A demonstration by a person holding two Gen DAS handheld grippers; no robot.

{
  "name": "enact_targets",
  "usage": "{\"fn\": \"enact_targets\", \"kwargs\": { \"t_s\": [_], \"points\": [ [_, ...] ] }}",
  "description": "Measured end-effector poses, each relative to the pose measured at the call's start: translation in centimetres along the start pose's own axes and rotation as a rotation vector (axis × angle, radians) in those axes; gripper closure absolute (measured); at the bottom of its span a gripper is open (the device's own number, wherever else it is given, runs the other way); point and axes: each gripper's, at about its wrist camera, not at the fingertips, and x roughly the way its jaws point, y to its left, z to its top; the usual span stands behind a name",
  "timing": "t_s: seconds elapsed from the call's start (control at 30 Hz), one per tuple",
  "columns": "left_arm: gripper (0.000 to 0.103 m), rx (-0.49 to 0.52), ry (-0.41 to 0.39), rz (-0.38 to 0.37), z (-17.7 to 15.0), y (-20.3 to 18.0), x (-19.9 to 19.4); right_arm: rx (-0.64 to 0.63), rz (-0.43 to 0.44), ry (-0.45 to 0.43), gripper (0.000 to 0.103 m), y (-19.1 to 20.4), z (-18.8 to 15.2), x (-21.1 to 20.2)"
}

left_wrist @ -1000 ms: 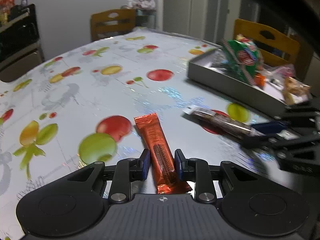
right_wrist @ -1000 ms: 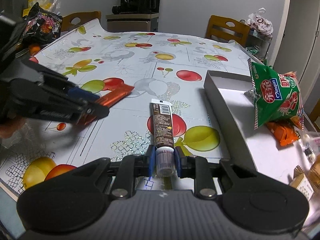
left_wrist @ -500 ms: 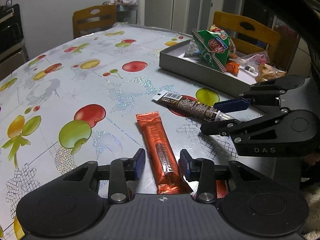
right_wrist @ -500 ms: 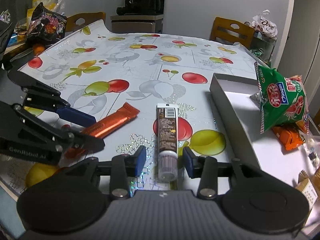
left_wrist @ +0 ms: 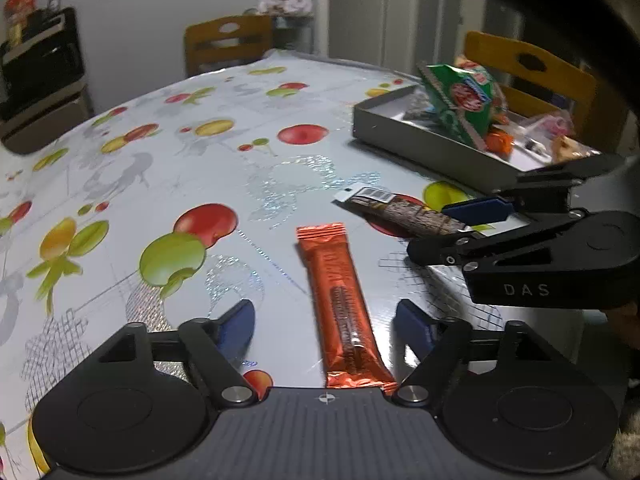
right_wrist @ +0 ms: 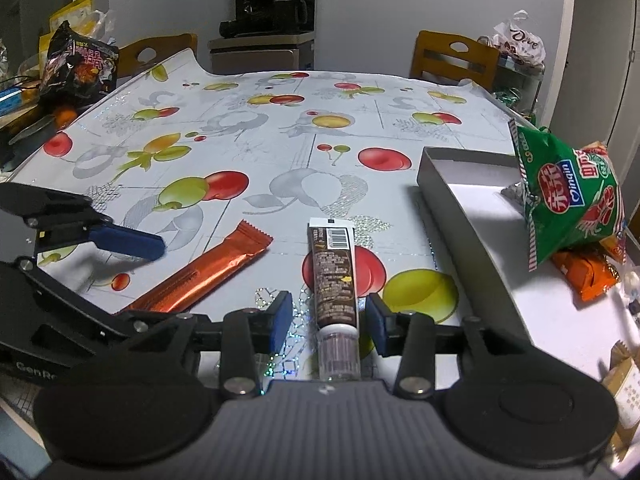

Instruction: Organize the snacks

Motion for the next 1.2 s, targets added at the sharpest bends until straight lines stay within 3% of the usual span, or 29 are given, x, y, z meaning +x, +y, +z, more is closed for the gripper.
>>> {"fn": "enact_targets", "kwargs": {
  "t_s": [0.1,0.2,0.27,0.33,0.5,0.7,1.1,1.2],
  "points": [
    [0.016,-0.030,-0.007,0.034,-0.2,0.1,0.0,0.008,-0.003,-0.007,0.063,0.0,0.1,0.2],
    [0.001,-0.069,-0.004,0.076,-0.3,0.2,0.2,0.008,-0.006,-0.014,0.063,0.1,0.1,0.5],
    [0.000,-0.078,-0.005,0.082,-0.4,0.2,0.1,0.005,-0.008,-0.018,0.057,0.1,0.2,0.7],
    [0.000,-0.080,-0.005,0.086,-0.3,0.2,0.1,0.006,-0.012,-0.018,0.037,0.1,0.1,0.9],
    [0.000,-0.091,-0.005,0.095,-0.3,0.2,0.0,0.046,-0.052,-0.008,0.013,-0.3,0.0,1.4],
    [0.000,-0.095,-0.018,0.106,-0.5,0.1,-0.1,0.093,-0.093,0.019,0.001,-1.1,0.0,1.8],
    [0.000,-0.086,-0.018,0.093,-0.9,-0.1,-0.7,0.072,-0.079,-0.022,0.001,-0.9,-1.2,0.9],
    [0.001,-0.083,-0.028,0.085,-1.1,-0.2,-0.8,0.034,-0.059,-0.029,0.006,-0.7,-1.2,0.4]
  ]
}}
